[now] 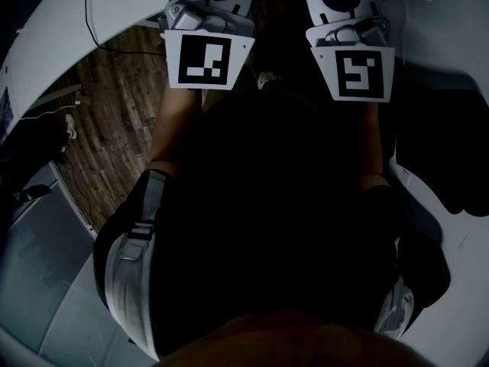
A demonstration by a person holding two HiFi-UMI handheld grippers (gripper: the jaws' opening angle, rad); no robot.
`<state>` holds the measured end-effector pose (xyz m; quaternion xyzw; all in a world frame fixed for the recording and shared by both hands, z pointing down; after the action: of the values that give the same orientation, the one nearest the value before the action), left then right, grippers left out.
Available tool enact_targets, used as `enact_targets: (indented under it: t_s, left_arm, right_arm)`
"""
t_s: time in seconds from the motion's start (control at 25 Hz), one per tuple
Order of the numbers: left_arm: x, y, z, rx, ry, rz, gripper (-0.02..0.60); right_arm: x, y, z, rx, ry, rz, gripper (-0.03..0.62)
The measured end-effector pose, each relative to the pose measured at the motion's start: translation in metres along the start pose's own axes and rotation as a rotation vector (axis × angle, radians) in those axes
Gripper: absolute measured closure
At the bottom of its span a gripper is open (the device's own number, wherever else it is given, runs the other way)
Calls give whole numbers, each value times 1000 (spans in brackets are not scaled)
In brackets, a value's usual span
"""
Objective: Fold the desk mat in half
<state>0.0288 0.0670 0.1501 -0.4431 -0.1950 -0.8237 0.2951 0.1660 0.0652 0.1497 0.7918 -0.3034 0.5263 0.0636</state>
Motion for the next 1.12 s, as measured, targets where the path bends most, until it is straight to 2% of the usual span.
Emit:
enact_targets:
  t_s: [0.16,0.48,0.64,0.96,1.12]
  left_arm:
    - [-11,-5,3,-29,23,-1,568]
    - [-12,-2,1,-36,41,3,569]
    - [-11,-1,-3,-30,21,27,569]
    - [-8,2,-12,-34,35,41,569]
    - [-8,4,-17,-39,36,49,569]
  right_arm:
    - [-9,-6,2,-8,4,45,565]
    - [-9,-7,-6,-63,-21,51,565]
    - [-8,-3,-5,-61,-45,44,565]
    - [-13,4,-2,-43,-69,68,565]
    - [-10,6,-1,-30,-81,48,565]
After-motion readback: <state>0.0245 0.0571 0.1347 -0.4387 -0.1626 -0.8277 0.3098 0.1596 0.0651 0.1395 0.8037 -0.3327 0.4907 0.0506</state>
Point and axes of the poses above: the fingertips, and each gripper's own axes: y forward along the fingers, z to its right, x out of its underside, the point moved 8 cm from there along -y, backward along the fingers, and after that the axes turned 11 degrees about x, right-handed, at the moved point
